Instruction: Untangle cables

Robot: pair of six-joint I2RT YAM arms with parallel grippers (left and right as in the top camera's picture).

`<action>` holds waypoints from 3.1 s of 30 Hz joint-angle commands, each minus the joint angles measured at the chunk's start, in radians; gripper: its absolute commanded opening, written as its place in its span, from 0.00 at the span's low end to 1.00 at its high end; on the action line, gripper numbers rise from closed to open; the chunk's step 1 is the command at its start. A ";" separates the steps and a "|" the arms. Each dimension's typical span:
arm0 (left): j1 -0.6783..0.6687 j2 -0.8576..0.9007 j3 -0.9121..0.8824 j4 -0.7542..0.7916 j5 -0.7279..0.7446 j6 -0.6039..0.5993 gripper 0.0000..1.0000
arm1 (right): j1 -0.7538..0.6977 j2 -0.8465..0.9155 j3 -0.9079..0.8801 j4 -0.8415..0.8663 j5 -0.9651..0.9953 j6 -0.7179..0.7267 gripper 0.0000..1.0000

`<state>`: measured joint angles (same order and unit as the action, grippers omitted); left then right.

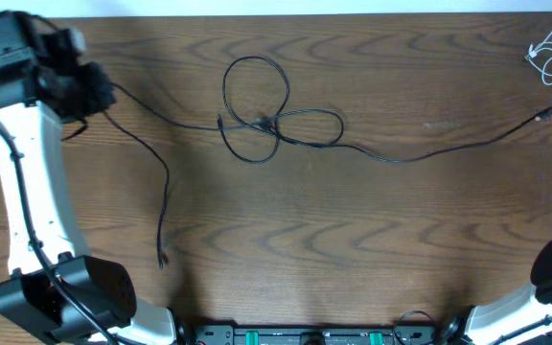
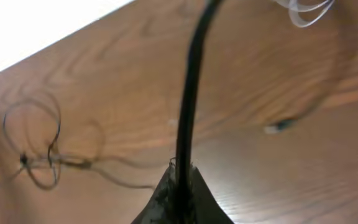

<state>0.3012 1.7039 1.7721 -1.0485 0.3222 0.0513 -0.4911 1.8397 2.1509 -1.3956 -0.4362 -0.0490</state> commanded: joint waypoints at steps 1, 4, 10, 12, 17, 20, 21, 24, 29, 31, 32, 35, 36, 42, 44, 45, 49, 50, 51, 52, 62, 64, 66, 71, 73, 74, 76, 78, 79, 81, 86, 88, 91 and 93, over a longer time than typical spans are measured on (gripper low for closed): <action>-0.057 -0.006 -0.003 -0.023 0.058 0.080 0.08 | 0.037 0.028 -0.001 -0.044 0.037 -0.035 0.04; -0.086 -0.006 -0.003 -0.029 0.059 0.087 0.08 | 0.050 0.045 -0.001 -0.082 0.092 -0.035 0.18; -0.124 -0.019 -0.002 -0.027 0.060 0.087 0.08 | 0.055 0.063 -0.001 -0.100 0.092 -0.035 0.78; -0.130 -0.037 0.000 -0.017 0.060 0.086 0.08 | 0.061 0.063 -0.001 -0.093 0.081 -0.036 0.81; -0.131 -0.120 0.007 0.050 0.060 -0.019 0.45 | 0.135 0.063 -0.001 -0.077 0.014 -0.099 0.82; -0.131 -0.140 0.007 0.072 0.064 -0.077 0.49 | 0.187 0.064 -0.004 -0.066 0.015 -0.106 0.85; -0.132 -0.141 0.007 0.079 0.073 -0.085 0.51 | 0.203 0.064 -0.006 -0.063 0.015 -0.106 0.86; -0.149 -0.136 0.007 0.083 0.097 -0.087 0.63 | 0.260 0.072 -0.012 -0.059 0.015 -0.106 0.86; -0.212 -0.135 0.002 0.082 0.097 -0.077 0.63 | 0.359 0.108 -0.026 -0.060 0.020 -0.107 0.86; -0.250 -0.133 -0.003 0.082 0.096 -0.047 0.63 | 0.390 0.129 -0.031 -0.063 0.040 -0.106 0.86; -0.289 -0.124 -0.007 0.083 0.091 -0.021 0.63 | 0.409 0.147 -0.034 -0.065 0.055 -0.106 0.86; -0.366 -0.080 -0.014 0.093 0.047 -0.018 0.63 | 0.421 0.185 -0.034 -0.064 0.064 -0.101 0.86; -0.386 -0.060 -0.014 0.098 0.034 -0.018 0.63 | 0.421 0.193 -0.034 -0.063 0.063 -0.096 0.86; -0.506 0.103 -0.014 0.211 0.025 0.000 0.63 | 0.400 0.208 -0.034 -0.063 0.064 -0.082 0.85; -0.541 0.166 -0.014 0.270 0.025 -0.013 0.63 | 0.395 0.208 -0.034 -0.064 0.064 -0.079 0.85; -0.556 0.193 -0.014 0.298 0.025 -0.031 0.63 | 0.394 0.208 -0.034 -0.065 0.064 -0.079 0.85; -0.614 0.311 -0.014 0.417 0.024 -0.185 0.62 | 0.396 0.208 -0.035 -0.066 0.064 -0.079 0.85; -0.625 0.335 -0.014 0.441 0.024 -0.238 0.62 | 0.396 0.208 -0.035 -0.066 0.064 -0.079 0.85; -0.638 0.364 -0.014 0.469 0.018 -0.299 0.62 | 0.397 0.208 -0.036 -0.066 0.064 -0.079 0.85; -0.647 0.382 -0.014 0.481 -0.002 -0.342 0.62 | 0.399 0.208 -0.037 -0.065 0.064 -0.079 0.85; -0.740 0.505 -0.014 0.514 -0.339 -0.711 0.60 | 0.401 0.208 -0.039 -0.065 0.064 -0.079 0.86; -0.754 0.510 -0.014 0.512 -0.390 -0.756 0.56 | 0.401 0.208 -0.039 -0.065 0.064 -0.079 0.86; -0.766 0.514 -0.014 0.512 -0.417 -0.804 0.55 | 0.401 0.208 -0.039 -0.065 0.064 -0.079 0.86; -0.785 0.545 -0.015 0.534 -0.450 -0.897 0.55 | 0.401 0.208 -0.048 -0.062 0.064 -0.079 0.86; -0.785 0.561 -0.015 0.531 -0.446 -0.920 0.52 | 0.401 0.208 -0.057 -0.061 0.064 -0.079 0.86; -0.785 0.567 -0.015 0.526 -0.447 -0.931 0.50 | 0.401 0.208 -0.066 -0.060 0.064 -0.079 0.86; -0.785 0.578 -0.015 0.528 -0.447 -0.950 0.49 | 0.401 0.208 -0.080 -0.057 0.064 -0.079 0.86; -0.785 0.580 -0.015 0.531 -0.446 -0.970 0.49 | 0.401 0.208 -0.096 -0.051 0.064 -0.079 0.86; -0.785 0.580 -0.015 0.536 -0.447 -0.971 0.49 | 0.401 0.208 -0.105 -0.046 0.064 -0.079 0.86; -0.785 0.580 -0.015 0.542 -0.447 -0.974 0.49 | 0.401 0.208 -0.122 -0.035 0.064 -0.079 0.86; -0.789 0.587 -0.015 0.524 -0.445 -0.974 0.49 | 0.401 0.208 -0.163 -0.016 0.060 -0.079 0.86; -0.794 0.595 -0.016 0.515 -0.439 -0.974 0.49 | 0.401 0.208 -0.168 -0.012 0.060 -0.079 0.86; -0.802 0.607 -0.016 0.508 -0.439 -0.974 0.50 | 0.401 0.208 -0.169 -0.009 0.060 -0.079 0.86; -0.805 0.617 -0.017 0.509 -0.440 -0.974 0.49 | 0.401 0.208 -0.169 -0.007 0.060 -0.079 0.87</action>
<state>-0.4934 2.2852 1.7599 -0.5323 -0.1036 -0.9165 -0.0948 2.0548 1.9881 -1.4071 -0.3698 -0.1352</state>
